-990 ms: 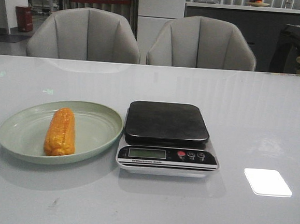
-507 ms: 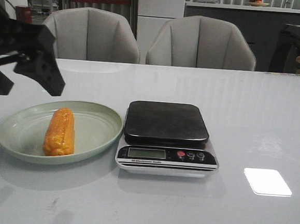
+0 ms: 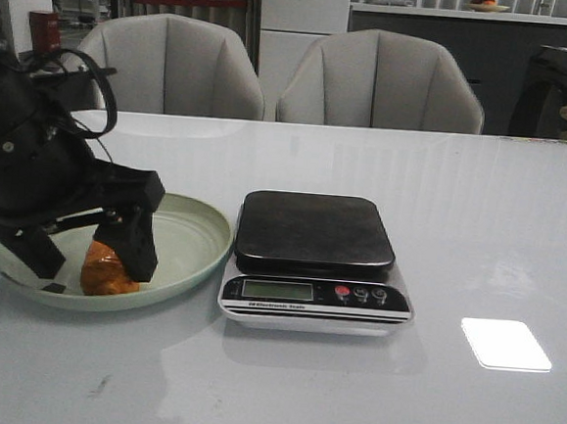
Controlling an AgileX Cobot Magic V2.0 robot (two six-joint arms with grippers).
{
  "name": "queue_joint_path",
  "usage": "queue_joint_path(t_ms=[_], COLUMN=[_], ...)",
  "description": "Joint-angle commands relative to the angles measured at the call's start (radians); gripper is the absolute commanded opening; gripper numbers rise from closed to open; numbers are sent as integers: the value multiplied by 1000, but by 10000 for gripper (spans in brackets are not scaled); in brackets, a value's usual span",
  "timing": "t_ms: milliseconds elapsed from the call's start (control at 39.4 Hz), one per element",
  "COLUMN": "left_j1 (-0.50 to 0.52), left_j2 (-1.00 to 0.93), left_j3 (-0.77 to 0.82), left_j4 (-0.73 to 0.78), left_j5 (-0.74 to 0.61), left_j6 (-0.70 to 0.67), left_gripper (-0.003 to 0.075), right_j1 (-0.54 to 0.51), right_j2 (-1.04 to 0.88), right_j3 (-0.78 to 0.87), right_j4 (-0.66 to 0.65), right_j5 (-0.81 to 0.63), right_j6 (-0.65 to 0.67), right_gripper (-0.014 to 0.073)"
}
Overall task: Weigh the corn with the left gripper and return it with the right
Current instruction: 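Lower the left gripper over the corn cob on the plate and grasp it, then lift the corn with the left gripper and lower it onto the scale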
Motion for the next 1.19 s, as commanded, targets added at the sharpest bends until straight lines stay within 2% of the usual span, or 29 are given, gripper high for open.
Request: queue_joint_path(t_ms=[0,178,228,254,482,685,837,939,1066,1167], left_j1=[-9,-16,-23,-28,-122,-226,-251,-256,-256,-256], left_j2=[-8,0,0,0,0,11,65,101,139,154], left_j3=[-43,-106,-136,-156,-278,-300,-341,-369,-400,-417], left_j4=[-32,-37,-37,-37,-65,-80,-93,-135,-150,-164], left_j5=[-43,-14,0,8,21,-79,-75,-78,-78,-79], left_j6=[-12,-12,-12,-12,-12,-12,-12,-12,-12,-12], left_gripper=[515,196,116,105,125,126,137,211,385,493], right_j1=[-6,-6,-6,-6,-6,-6,-6,-6,-6,-6], right_j2=[-19,-19,-19,-19,-19,-19,-19,-19,-19,-19], right_j3=[11,11,11,11,11,11,11,11,11,11], right_j4=[-12,-12,-12,-12,-12,-12,-12,-12,-12,-12], right_j5=[-81,-81,-81,-81,-81,-81,-81,-81,-81,-81], right_j6=[-6,-6,-6,-6,-6,-6,-6,-6,-6,-6], right_gripper=[169,169,169,169,169,169,169,169,169,169])
